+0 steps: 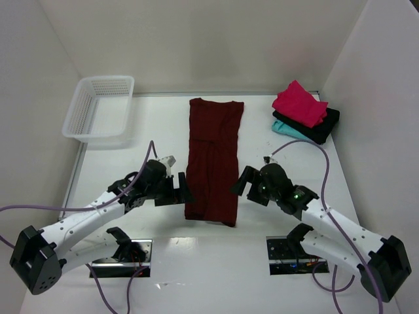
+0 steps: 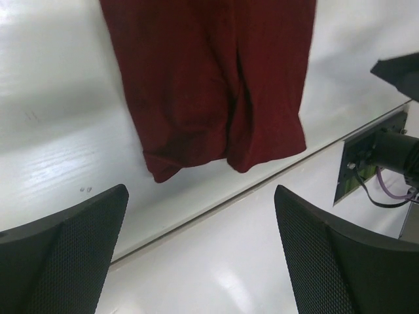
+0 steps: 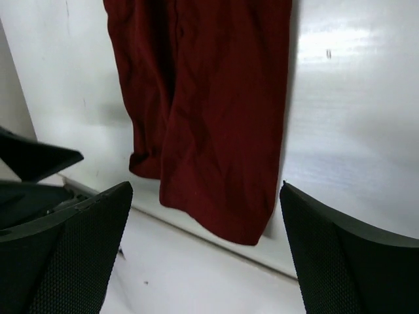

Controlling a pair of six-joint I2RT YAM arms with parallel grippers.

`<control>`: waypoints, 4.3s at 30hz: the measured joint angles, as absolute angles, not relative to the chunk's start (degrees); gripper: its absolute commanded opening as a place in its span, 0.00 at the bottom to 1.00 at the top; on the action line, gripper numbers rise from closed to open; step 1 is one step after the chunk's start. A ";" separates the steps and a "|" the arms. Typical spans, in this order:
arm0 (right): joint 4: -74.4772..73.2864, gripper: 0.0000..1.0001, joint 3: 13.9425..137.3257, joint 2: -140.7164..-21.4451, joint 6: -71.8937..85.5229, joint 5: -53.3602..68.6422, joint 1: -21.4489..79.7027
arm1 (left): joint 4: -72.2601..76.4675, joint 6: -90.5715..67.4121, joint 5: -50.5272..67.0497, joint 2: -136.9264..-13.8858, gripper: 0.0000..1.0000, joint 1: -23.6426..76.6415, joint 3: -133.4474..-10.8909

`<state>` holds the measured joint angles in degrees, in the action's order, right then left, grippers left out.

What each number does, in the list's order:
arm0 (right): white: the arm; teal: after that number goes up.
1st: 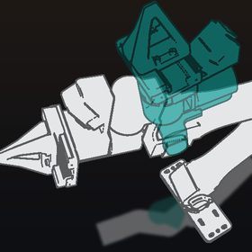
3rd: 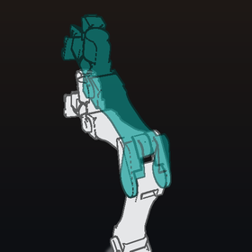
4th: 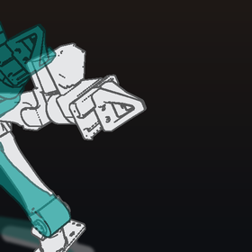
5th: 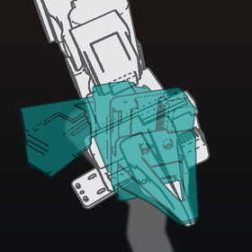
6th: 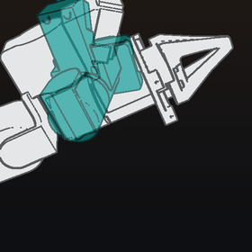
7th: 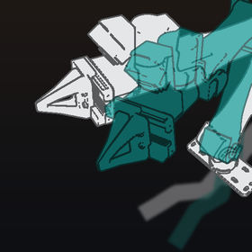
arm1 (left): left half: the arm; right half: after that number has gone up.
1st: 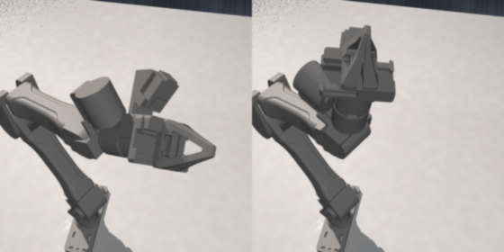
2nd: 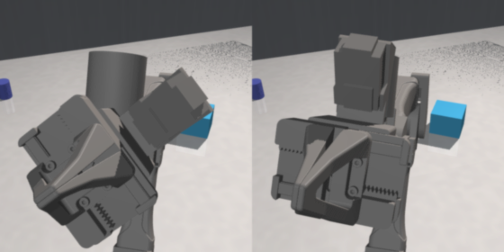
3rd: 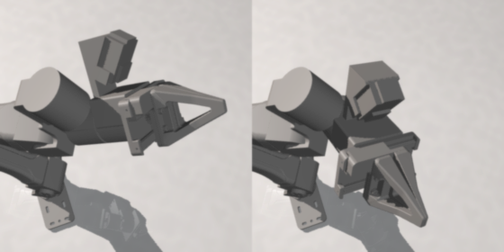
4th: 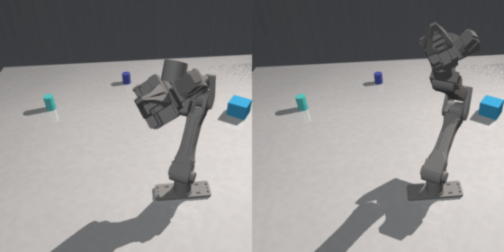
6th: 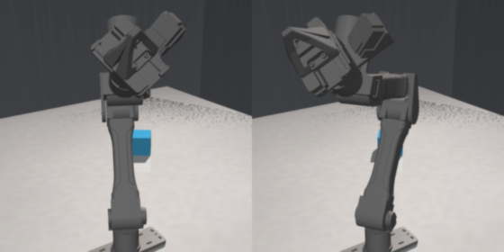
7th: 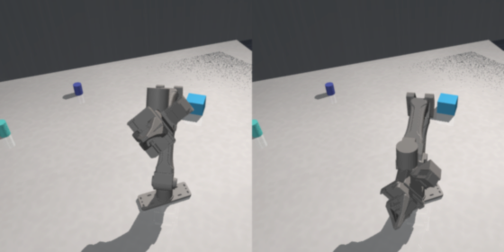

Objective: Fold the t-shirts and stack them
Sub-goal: Grab the bottom of the folded rectangular tshirt with both arms, then fold the folded rectangular tshirt in 1/3 of the way

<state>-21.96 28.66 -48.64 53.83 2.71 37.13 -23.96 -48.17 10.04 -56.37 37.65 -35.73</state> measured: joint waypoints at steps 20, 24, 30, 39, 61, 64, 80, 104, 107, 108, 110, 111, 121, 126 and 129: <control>-19.90 0.84 19.83 -54.60 62.67 6.77 46.29 | -22.69 -51.62 8.60 -69.68 0.92 39.42 -34.26; -17.54 0.78 22.97 -61.31 63.50 6.33 50.85 | -21.21 -52.76 8.56 -72.03 0.89 39.42 -34.26; -17.08 0.57 23.22 -62.96 65.40 5.89 52.75 | -18.79 -54.17 9.17 -75.52 0.86 39.77 -34.65; -17.19 0.47 22.73 -63.48 68.66 4.86 52.75 | -16.87 -55.09 10.11 -77.31 0.75 39.98 -34.98; -17.13 0.18 20.12 -61.08 72.32 3.40 52.77 | -13.60 -62.26 10.73 -79.81 0.02 43.76 -33.10; -17.16 0.10 20.12 -61.07 72.37 3.41 52.77 | -14.15 -62.98 10.46 -79.44 0.00 43.86 -33.08; -26.89 0.05 33.84 -61.15 65.79 -0.62 50.58 | -31.81 -59.79 4.81 -72.23 0.00 43.26 -43.85; -21.31 0.07 66.78 -97.39 42.03 1.40 25.52 | -34.46 -32.86 13.44 -109.48 0.00 17.90 -85.65; -20.50 0.08 69.97 -100.31 40.78 2.19 23.26 | -34.03 -30.93 16.75 -114.48 0.00 16.12 -91.97; -20.35 0.09 70.64 -100.95 40.57 2.28 22.79 | -33.87 -30.15 17.89 -116.50 0.00 15.65 -94.15; -20.10 0.10 72.24 -102.77 39.80 2.48 21.78 | -34.34 -29.37 19.11 -119.97 0.01 15.26 -97.96; -19.98 0.10 72.88 -103.73 39.36 2.50 21.40 | -34.11 -28.72 19.63 -121.91 0.03 15.20 -99.70; -19.99 0.68 75.62 -111.35 36.26 2.39 19.96 | -35.40 -26.89 19.56 -128.51 0.54 14.18 -101.66; -18.37 0.74 76.42 -110.67 35.18 1.30 19.92 | -35.79 -26.41 17.89 -128.46 0.75 13.06 -104.36; -17.98 0.69 76.51 -107.93 34.87 0.80 19.92 | -35.49 -25.67 17.45 -126.88 0.78 12.78 -104.99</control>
